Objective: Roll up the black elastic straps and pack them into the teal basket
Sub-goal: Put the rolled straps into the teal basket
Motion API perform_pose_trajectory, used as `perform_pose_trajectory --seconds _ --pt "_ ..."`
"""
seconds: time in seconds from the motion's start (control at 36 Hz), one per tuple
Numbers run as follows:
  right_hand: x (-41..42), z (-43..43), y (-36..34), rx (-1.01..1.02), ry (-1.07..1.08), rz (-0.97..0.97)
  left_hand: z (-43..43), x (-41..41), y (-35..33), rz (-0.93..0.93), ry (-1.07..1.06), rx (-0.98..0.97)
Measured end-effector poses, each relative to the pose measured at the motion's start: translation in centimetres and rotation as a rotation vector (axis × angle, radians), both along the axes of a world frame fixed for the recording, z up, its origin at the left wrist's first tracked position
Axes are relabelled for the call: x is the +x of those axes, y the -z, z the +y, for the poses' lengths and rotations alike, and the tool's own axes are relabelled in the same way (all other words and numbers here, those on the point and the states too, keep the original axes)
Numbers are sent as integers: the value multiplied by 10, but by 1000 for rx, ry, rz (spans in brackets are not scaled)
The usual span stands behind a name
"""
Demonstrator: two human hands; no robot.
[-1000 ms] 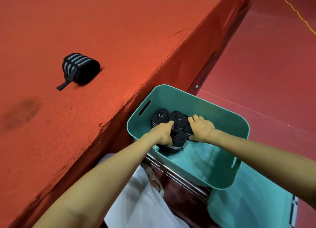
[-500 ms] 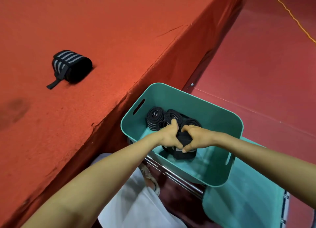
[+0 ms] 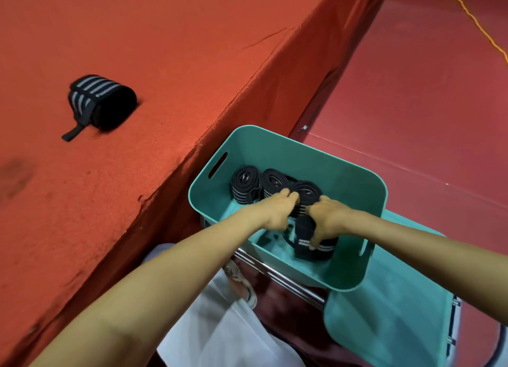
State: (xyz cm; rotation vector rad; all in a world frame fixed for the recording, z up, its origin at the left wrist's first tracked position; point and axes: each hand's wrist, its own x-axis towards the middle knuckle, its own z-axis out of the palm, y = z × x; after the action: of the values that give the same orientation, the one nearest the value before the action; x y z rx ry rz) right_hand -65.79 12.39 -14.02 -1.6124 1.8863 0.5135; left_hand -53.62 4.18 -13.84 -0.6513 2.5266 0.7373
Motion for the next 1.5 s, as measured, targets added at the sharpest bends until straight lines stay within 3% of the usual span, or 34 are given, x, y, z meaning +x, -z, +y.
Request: perform_pose_trajectory --seconds 0.11,0.22,0.36,0.78,0.97,1.14,1.28,1.5 --pt "-7 4 0 17 34 93 0 1 13 -84 220 -222" --pt "-8 1 -3 11 47 174 0 1 19 -205 210 -215" --pt "-9 -2 2 -47 68 283 0 -4 20 -183 186 -233" --pt "-9 -7 13 -28 118 263 1 4 24 -214 201 -250" --pt "-5 -5 18 -128 -7 378 1 6 20 -221 194 -235" --pt "-10 -11 7 -37 67 261 -1 4 19 -231 193 -208" --pt "-9 -12 4 -144 48 210 -5 3 16 -190 173 -172" --pt "8 -19 -24 -247 16 166 -16 18 -14 5 -55 -64"
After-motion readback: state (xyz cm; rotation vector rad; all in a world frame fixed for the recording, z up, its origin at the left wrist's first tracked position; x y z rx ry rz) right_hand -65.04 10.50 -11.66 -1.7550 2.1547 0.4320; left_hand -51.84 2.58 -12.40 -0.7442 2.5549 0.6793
